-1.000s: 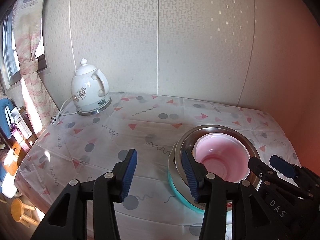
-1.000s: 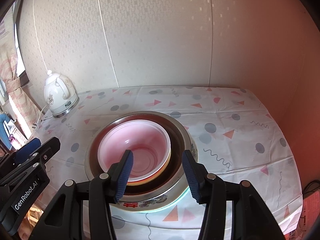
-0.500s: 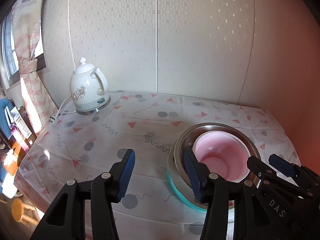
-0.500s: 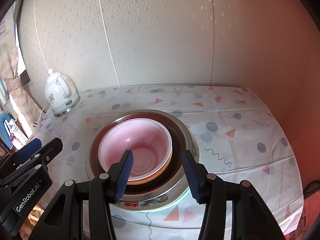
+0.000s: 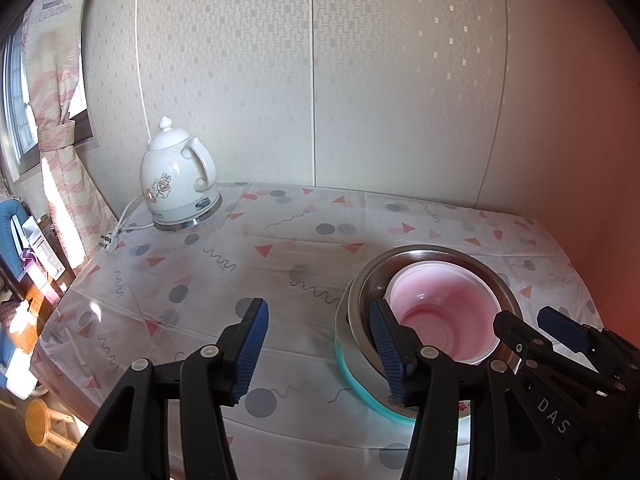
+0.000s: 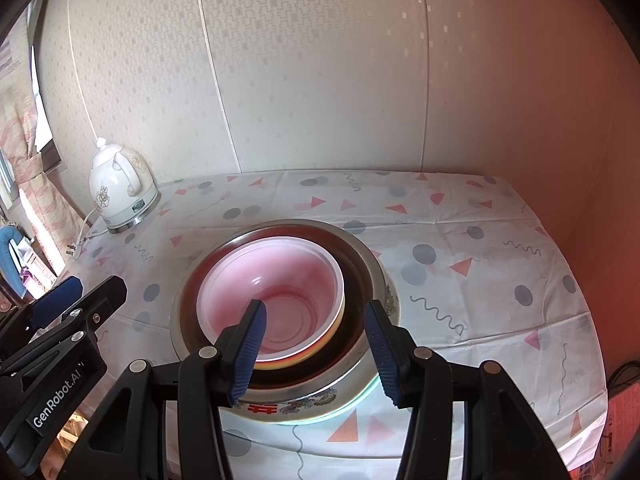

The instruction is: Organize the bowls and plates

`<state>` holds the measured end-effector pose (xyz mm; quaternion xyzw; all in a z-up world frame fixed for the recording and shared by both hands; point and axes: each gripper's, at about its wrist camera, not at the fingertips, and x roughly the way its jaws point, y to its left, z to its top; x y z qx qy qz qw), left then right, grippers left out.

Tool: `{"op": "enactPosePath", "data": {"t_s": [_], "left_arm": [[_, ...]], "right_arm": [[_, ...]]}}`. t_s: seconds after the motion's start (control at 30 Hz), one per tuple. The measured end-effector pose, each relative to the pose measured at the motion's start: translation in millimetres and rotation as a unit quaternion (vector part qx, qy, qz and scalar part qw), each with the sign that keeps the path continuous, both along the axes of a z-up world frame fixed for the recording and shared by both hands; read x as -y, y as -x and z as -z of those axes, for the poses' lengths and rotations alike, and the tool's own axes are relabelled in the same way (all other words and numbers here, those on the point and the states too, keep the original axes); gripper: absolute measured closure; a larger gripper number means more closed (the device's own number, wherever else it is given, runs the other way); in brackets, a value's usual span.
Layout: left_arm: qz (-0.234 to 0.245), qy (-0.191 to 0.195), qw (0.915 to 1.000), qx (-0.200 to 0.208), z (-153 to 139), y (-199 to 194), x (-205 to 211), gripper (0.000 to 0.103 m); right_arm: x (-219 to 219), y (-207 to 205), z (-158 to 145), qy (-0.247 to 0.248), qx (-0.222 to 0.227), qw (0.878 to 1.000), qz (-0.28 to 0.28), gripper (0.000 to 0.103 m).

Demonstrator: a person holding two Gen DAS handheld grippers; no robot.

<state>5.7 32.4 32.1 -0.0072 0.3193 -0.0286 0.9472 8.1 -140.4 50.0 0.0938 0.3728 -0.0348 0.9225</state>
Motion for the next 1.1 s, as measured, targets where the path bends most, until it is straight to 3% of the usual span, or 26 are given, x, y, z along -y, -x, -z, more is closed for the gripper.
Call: {"op": "enactPosePath", "data": {"t_s": [0.67,0.8,1.1], "left_arm": [[0.0,-0.002,1.0,0.0,-0.6,1.3,0.3,0.049],[0.002,-0.001,1.0,0.002,-0.5,2.1,-0.2,0.045],[0.018,0.018,0.9995,0.016,-5.3,1.8,-0.4,0.043]], "right_arm": [[-0.5,0.2,-0.2,-0.001,-0.001,1.0,-0.001,0.051],[-1.0,0.5,0.1,0.0,-0.001,1.0,-0.002,0.051],[2.4,-0.3,2.7,-0.006,-0.001,1.0,-0.003,0.051]]}}
